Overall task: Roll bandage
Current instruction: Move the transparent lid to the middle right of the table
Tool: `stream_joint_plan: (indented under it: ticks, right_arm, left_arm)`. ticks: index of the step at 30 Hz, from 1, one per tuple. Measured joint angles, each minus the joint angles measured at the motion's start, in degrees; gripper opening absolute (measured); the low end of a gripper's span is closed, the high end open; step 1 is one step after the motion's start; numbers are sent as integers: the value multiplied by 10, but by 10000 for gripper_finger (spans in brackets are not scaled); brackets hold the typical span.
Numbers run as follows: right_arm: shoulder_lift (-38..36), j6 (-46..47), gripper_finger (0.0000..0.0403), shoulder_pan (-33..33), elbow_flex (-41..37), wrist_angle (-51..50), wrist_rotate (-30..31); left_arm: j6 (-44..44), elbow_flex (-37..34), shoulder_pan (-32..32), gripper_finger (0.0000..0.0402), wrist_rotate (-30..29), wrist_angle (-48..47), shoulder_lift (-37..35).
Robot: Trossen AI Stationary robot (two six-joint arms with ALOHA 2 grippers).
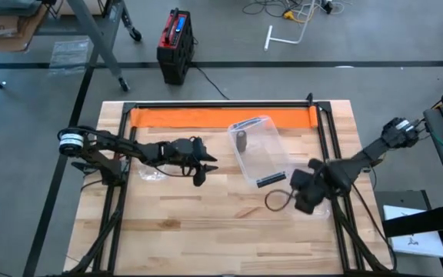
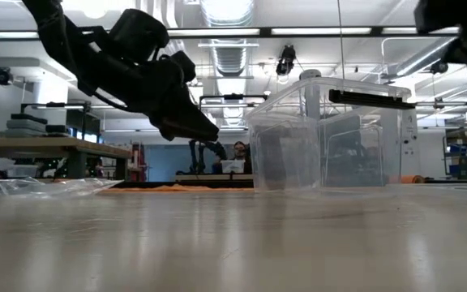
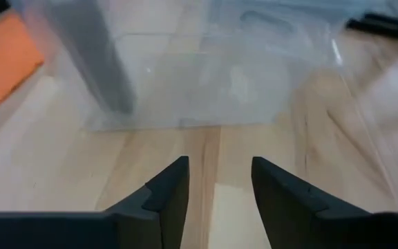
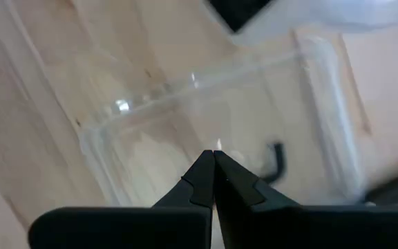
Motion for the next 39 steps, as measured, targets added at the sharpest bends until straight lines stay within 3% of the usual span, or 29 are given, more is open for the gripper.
stream_joint_plan:
  ticks: [3,8,14,23,31,39]
  right_arm:
    - [2,29,2,37,-44,67,33]
    - [31,51,2,63,-75,144,34]
    - [114,104,2,89,-77,145,104]
    - [263,142,2,141,-35,136,109]
    - [336,148,2,153,4,111,100]
    - [325,120,2,173,110,111,37]
  left_arm:
    - [19,1,-15,144,-52,2,-1]
    - [-34,0,-40,140,-105,4,-1]
    - [-76,-15,-90,137,-155,3,0]
    - [-126,-26,-147,135,-234,3,0]
    - [-131,-26,-150,117,-239,13,0]
    - [-127,-26,-150,114,-239,13,0]
